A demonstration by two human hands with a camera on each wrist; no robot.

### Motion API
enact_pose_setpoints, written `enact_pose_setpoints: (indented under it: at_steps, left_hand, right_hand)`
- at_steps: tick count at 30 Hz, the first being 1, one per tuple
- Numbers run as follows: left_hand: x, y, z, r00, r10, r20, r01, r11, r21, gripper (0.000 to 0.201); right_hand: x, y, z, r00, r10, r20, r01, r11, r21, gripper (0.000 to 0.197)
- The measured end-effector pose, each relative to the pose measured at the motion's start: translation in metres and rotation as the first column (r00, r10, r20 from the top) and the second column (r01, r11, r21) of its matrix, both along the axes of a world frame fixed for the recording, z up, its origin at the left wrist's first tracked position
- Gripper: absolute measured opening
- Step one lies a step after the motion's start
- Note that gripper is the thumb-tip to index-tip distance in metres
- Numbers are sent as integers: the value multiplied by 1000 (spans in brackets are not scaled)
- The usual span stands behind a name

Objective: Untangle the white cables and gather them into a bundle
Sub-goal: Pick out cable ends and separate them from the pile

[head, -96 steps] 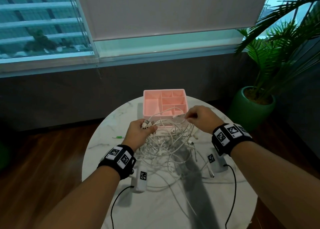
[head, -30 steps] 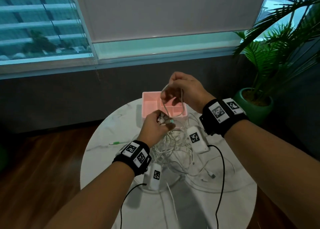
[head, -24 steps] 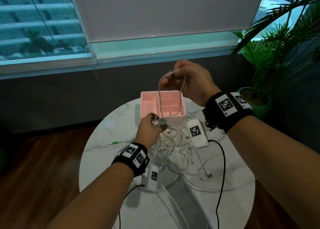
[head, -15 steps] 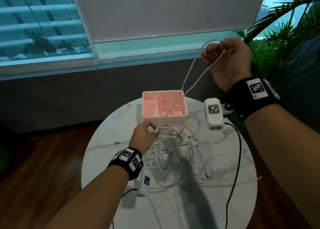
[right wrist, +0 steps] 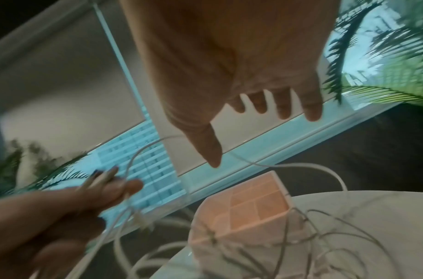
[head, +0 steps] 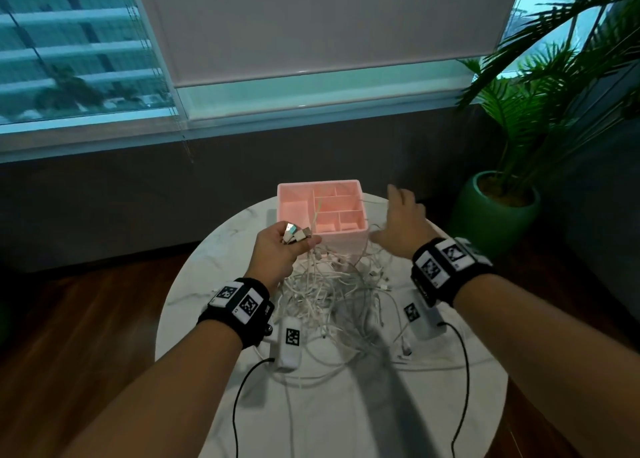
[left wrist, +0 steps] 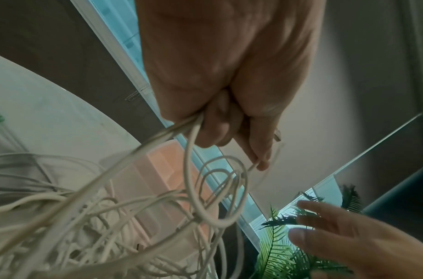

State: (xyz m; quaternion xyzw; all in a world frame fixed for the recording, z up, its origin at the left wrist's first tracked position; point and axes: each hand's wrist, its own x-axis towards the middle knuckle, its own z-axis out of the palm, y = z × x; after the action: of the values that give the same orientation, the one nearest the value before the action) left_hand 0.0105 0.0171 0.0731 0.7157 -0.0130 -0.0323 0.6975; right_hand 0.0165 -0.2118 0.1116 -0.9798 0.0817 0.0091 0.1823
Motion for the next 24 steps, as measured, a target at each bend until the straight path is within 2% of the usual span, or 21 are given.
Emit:
enact_pose_setpoints:
  at_steps: [1,3,5,6,9,12,16,20,22,24]
  left_hand:
    - [0,-2,2,1000,4,-5,-4,1000,-11,26]
    - [1,-6,4,1000,9,-13,-10,1000,-23,26]
    - [1,-9,6,1000,4,-11,-5,999,-36,24]
    - [-1,-10,7,1000,4,1,-4,999,-45,23]
    - [-6,-10,12,1000,13,18,-12,997,-73,18]
    - [-6,-3,8,998,50,27,-49,998,-36,17]
    - [-1,15,-4,992,126,-25,-128,989,-69,13]
    - [5,27,-2,969,237,-75,-245,962,-118,24]
    - [8,32,5,959,267,-96,-282,934,-219,27]
    - [11,35,15,963,250,-99,-269,907,-323,33]
  right_hand:
    - [-4,12,-2,995,73,62,-76,997,34,81]
    - [-12,34,-5,965,258,55,-264,944,198,53]
    - [-16,51,-10,930,367,-19,-340,879,334,29]
    - [-16,57,-14,933,361,-12,-329,863,383,23]
    - [-14,65,-20,962,270,41,-248,800,546,18]
    - [-9,61,-19,973,219,73,-220,783,581,16]
    - [6,26,-3,986,-54,157,-75,700,710,17]
    - [20,-43,21,905,-363,222,82,661,746,22]
    - [19,-81,30,845,-479,236,159,647,746,24]
    - [11,-123,32,803,-548,233,280,693,664,17]
